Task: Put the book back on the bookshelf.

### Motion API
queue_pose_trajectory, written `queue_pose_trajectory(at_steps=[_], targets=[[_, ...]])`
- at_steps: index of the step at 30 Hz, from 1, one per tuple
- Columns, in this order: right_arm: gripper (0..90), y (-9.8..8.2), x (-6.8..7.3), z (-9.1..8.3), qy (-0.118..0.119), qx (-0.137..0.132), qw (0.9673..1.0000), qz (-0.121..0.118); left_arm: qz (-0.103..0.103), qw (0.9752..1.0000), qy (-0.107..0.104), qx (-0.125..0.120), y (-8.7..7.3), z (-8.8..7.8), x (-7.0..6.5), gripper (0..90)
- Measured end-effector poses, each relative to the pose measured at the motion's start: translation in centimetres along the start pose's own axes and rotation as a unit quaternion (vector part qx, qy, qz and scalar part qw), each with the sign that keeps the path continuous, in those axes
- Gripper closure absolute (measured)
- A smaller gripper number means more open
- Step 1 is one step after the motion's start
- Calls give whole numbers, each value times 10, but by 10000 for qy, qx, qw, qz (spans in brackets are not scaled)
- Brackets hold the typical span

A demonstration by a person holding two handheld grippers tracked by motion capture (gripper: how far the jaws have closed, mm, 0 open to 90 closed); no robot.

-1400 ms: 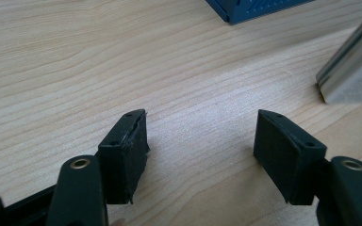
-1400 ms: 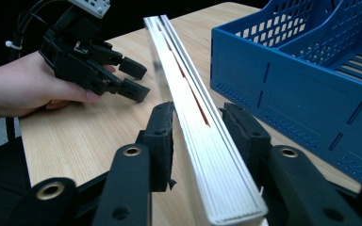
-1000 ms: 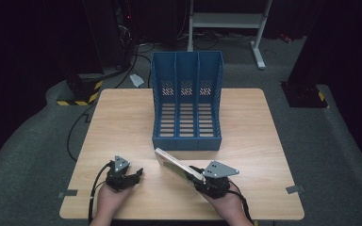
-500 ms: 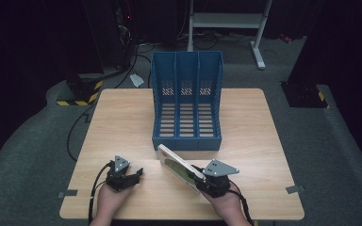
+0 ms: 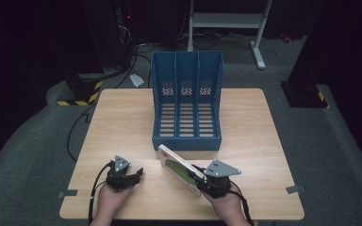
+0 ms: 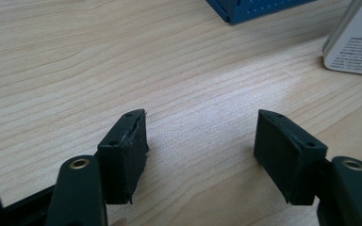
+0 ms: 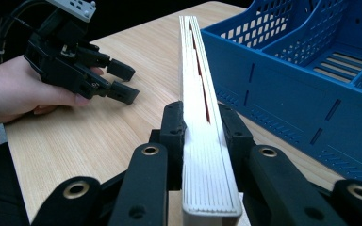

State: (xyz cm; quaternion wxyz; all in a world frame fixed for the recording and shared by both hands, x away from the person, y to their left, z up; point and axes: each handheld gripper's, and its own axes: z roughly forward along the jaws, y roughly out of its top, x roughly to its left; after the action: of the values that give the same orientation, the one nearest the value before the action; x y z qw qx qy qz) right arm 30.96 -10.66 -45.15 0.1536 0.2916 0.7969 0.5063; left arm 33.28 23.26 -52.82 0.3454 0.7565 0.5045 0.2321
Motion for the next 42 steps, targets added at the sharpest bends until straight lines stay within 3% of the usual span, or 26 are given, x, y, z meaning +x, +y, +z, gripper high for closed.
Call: queue_pose_trajectory(at_steps=[13, 26, 38, 42], targets=[[756, 3, -3, -10, -24, -128, 9999, 14, 0, 10000, -4, 0, 0, 0, -1, 336], [757, 9, 3, -19, -25, -272, 9996, -40, 12, 10000, -22, 12, 1, 1, 0, 330], [757, 20, -1, -32, -60, -537, 9985, 20, 14, 10000, -22, 13, 0, 1, 0, 330], [757, 30, -2, -38, -223, -731, 9971, -6, 13, 10000, -22, 13, 0, 1, 0, 330]])
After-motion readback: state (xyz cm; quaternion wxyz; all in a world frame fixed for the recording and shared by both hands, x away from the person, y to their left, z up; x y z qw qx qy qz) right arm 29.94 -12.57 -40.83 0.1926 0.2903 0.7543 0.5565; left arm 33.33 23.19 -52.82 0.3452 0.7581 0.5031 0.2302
